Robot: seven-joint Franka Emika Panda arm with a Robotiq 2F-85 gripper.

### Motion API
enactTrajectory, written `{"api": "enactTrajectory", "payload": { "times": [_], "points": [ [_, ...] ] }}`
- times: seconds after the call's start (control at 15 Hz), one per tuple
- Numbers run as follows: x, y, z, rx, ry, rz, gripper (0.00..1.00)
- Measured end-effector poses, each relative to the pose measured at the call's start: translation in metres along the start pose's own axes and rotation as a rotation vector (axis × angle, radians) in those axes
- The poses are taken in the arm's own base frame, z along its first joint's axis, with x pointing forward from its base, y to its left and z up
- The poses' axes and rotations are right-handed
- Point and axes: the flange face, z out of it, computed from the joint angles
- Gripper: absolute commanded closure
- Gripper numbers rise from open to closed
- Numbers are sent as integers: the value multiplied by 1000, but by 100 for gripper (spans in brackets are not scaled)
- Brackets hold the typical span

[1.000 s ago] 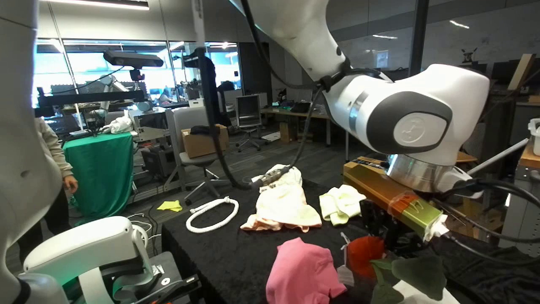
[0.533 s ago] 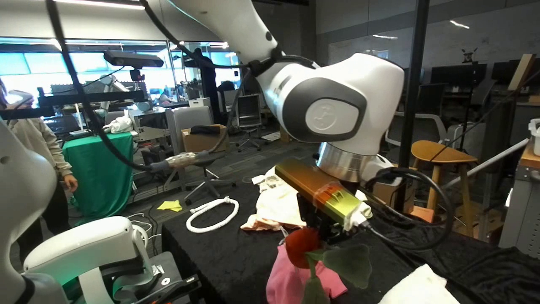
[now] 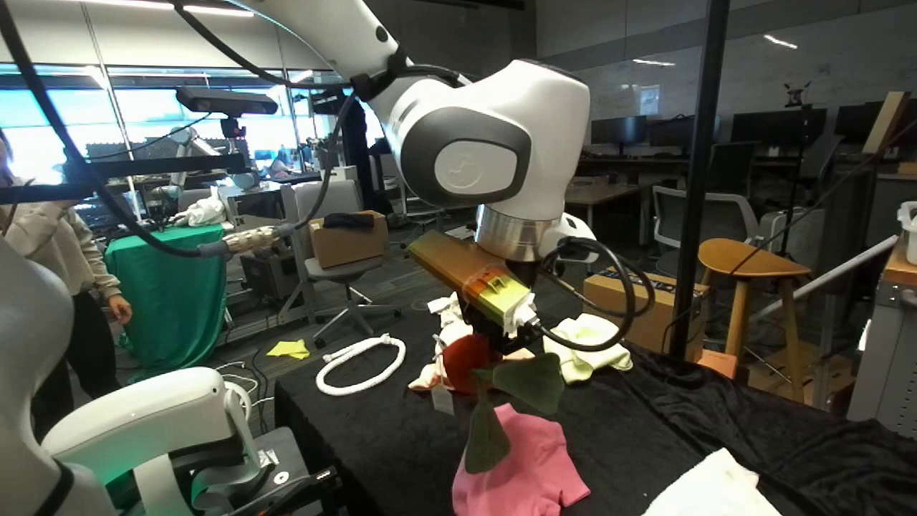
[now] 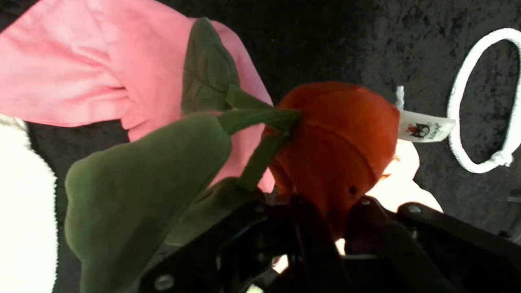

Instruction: Move all the clothes, the orange object and put together on the left side of the table

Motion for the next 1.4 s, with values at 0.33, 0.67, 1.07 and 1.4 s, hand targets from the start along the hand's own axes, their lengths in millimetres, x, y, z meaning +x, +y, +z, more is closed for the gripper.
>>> {"api": "enactTrajectory", "payload": {
  "times": [0.33, 0.67, 1.07, 1.4],
  "points": [
    [13, -45, 17, 4, 34, -64, 89],
    [21, -104, 47, 29, 25, -125, 89],
    [11, -171, 82, 50, -39, -202, 89],
    [5, -224, 121, 25, -30, -238, 89]
  ]
}}
